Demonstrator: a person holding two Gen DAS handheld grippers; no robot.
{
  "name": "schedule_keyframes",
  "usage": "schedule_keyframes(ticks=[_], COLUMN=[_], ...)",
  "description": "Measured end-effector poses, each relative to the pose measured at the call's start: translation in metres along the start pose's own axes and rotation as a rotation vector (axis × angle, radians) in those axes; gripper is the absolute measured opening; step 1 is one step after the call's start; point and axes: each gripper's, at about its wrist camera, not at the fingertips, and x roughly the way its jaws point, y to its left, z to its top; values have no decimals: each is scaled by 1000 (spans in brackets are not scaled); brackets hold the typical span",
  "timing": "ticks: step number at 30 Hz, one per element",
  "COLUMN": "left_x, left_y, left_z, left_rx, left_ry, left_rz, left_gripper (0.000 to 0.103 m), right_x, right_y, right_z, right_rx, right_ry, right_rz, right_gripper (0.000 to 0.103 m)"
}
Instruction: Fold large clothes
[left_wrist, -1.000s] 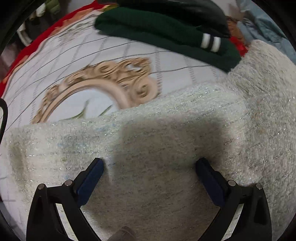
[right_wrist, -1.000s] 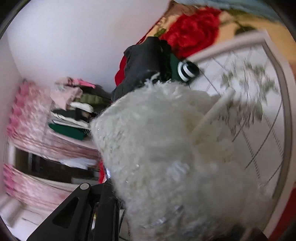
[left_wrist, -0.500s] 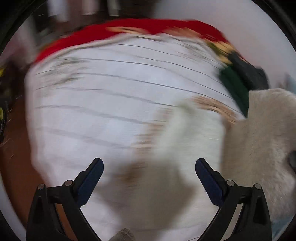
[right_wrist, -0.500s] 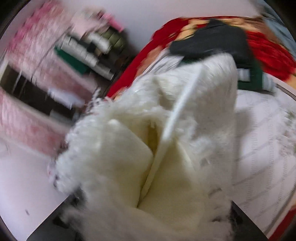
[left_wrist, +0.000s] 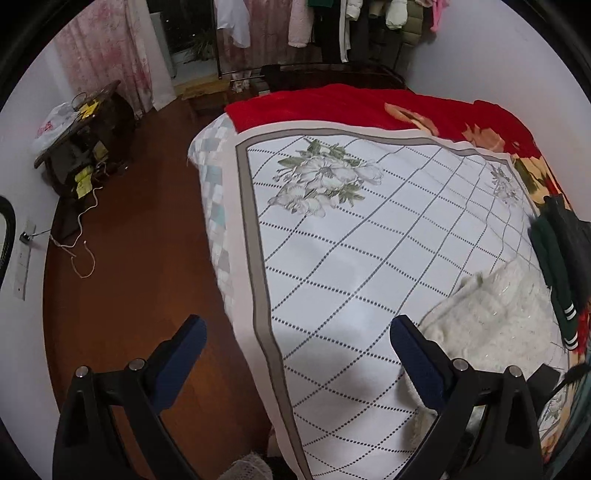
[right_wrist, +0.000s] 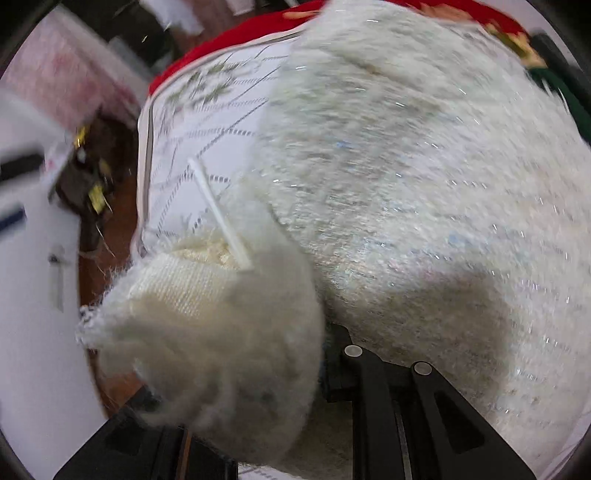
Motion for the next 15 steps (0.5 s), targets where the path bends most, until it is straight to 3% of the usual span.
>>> schedule_keyframes(ticks=[2,6,7,9,11,13,15], left_x=[0,-19,-22,-26,-22,-12,8], left_y=[-4,-21,-25,-40,-59,-82,-106], left_z=[10,26,29,36,37,31,16], left_rx=[6,38,41,51,87,145,220], left_ry=[-4,-41,-46,-39,-27,-6,12], left_rz=[-22,-94,-116,-189,-236,-263,-248], left_gripper=[101,101,101,101,101,101,101], right_x=[-4,-37,-49,-71,-93,-108,-121], right_y=[-3,-8,-12,-17,-32,-57,-87], right_z=[3,3,-3,-10,-22,-27,-34], right_rx=[-13,-26,-11,22,104,208,325], right_ry=[-5,47,70,104,126,127,101], right_rz=[27,167,253,380,447,458,407], right_gripper=[26,64,70,73,73,73,73])
